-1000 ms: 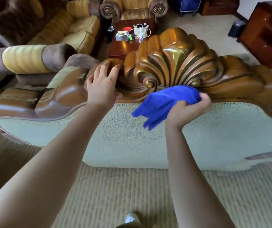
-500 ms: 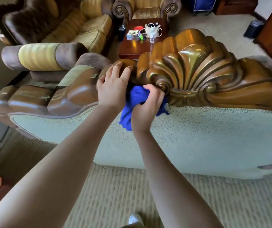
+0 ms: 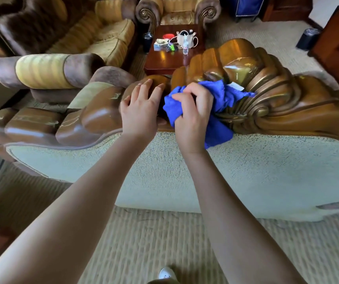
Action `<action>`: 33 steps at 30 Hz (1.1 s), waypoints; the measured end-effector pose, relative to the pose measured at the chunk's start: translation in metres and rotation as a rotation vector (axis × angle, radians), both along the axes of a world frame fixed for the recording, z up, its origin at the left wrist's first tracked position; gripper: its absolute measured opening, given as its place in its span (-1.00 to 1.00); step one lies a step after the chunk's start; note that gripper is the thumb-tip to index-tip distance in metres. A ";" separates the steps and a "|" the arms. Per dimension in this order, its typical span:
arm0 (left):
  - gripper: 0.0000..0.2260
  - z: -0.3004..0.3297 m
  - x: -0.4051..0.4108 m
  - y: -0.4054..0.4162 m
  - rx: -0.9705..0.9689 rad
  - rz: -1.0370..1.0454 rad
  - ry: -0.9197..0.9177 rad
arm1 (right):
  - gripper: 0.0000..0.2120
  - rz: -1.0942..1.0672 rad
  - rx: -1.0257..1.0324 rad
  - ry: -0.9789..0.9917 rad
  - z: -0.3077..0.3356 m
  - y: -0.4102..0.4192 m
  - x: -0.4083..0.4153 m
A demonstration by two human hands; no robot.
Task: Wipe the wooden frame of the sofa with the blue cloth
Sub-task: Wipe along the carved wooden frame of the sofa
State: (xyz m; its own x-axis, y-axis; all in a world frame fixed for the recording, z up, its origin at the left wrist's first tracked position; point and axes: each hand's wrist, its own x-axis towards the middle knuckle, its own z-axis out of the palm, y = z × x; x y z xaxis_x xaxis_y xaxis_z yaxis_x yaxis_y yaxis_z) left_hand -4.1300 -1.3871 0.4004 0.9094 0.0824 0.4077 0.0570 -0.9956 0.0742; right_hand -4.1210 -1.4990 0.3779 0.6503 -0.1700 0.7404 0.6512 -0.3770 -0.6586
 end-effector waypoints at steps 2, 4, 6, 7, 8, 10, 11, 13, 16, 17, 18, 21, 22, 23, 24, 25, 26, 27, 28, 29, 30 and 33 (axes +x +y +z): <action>-0.34 0.001 0.000 0.000 0.000 -0.003 0.028 | -0.85 -0.019 -0.041 0.027 -0.017 -0.005 -0.005; -0.28 0.001 0.000 0.000 0.003 0.004 0.072 | -0.82 -0.045 -0.114 0.016 -0.032 -0.011 -0.014; -0.27 0.001 -0.001 0.000 0.007 0.010 0.078 | -0.77 -0.113 -0.047 0.029 -0.031 -0.013 -0.019; -0.29 0.000 -0.001 0.000 0.007 0.009 0.069 | -0.74 -0.150 0.019 0.035 -0.024 -0.010 -0.020; -0.32 -0.001 0.000 0.000 0.004 0.007 0.058 | -0.69 -0.165 0.093 0.041 -0.014 -0.005 -0.019; -0.43 -0.002 0.000 -0.001 -0.017 0.007 0.032 | -0.65 -0.115 0.135 0.035 0.003 0.008 -0.019; -0.50 -0.002 0.000 -0.001 -0.034 0.007 0.014 | -0.66 -0.072 0.093 0.038 0.007 0.013 -0.021; -0.55 -0.002 0.001 0.000 -0.053 0.001 -0.007 | -0.67 -0.010 -0.028 0.036 0.005 0.014 -0.022; -0.43 -0.001 0.000 0.001 -0.016 -0.018 0.015 | -0.76 -0.098 -0.128 0.005 -0.008 -0.004 -0.016; -0.36 0.000 -0.001 0.001 -0.015 -0.019 0.036 | -0.76 -0.153 -0.108 0.003 -0.013 -0.012 -0.015; -0.30 0.001 -0.002 0.001 -0.021 -0.015 0.053 | -0.71 -0.193 -0.061 0.013 -0.016 -0.019 -0.014; -0.24 0.003 -0.003 -0.003 -0.035 -0.009 0.084 | -0.62 -0.246 0.085 0.059 -0.012 -0.021 -0.019; -0.24 0.004 -0.003 -0.004 -0.038 -0.006 0.087 | -0.62 -0.261 0.117 0.067 -0.007 -0.016 -0.020; -0.24 0.004 -0.002 -0.004 -0.042 -0.004 0.088 | -0.63 -0.262 0.139 0.066 -0.002 -0.011 -0.019; -0.24 0.004 -0.002 -0.005 -0.047 -0.003 0.091 | -0.63 -0.259 0.148 0.058 0.002 -0.007 -0.016; -0.25 0.004 -0.002 -0.006 -0.051 -0.006 0.093 | -0.64 -0.257 0.137 0.043 0.005 -0.005 -0.014; -0.25 0.004 -0.002 -0.006 -0.053 -0.010 0.093 | -0.65 -0.263 0.104 0.030 0.006 -0.006 -0.013; -0.25 0.004 -0.002 -0.005 -0.049 -0.013 0.090 | -0.67 -0.286 0.059 0.018 0.005 -0.009 -0.012; -0.25 0.004 -0.002 -0.004 -0.043 -0.014 0.087 | -0.68 -0.327 0.018 0.009 0.004 -0.014 -0.011; -0.25 0.003 -0.002 -0.003 -0.036 -0.014 0.084 | -0.70 -0.378 -0.006 0.010 0.002 -0.019 -0.010; -0.24 0.003 -0.002 -0.002 -0.031 -0.015 0.084 | -0.71 -0.426 -0.014 0.021 0.001 -0.023 -0.009; -0.24 0.004 -0.002 0.000 -0.025 -0.023 0.085 | -0.73 -0.484 -0.016 0.036 0.000 -0.024 -0.011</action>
State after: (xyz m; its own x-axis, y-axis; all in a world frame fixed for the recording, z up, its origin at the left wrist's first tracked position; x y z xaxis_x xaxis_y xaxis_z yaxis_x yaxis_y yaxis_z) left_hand -4.1316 -1.3867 0.4042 0.9423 0.0705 0.3273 0.0415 -0.9947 0.0946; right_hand -4.1318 -1.5226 0.3782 0.5244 -0.4481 0.7240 0.3756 -0.6414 -0.6690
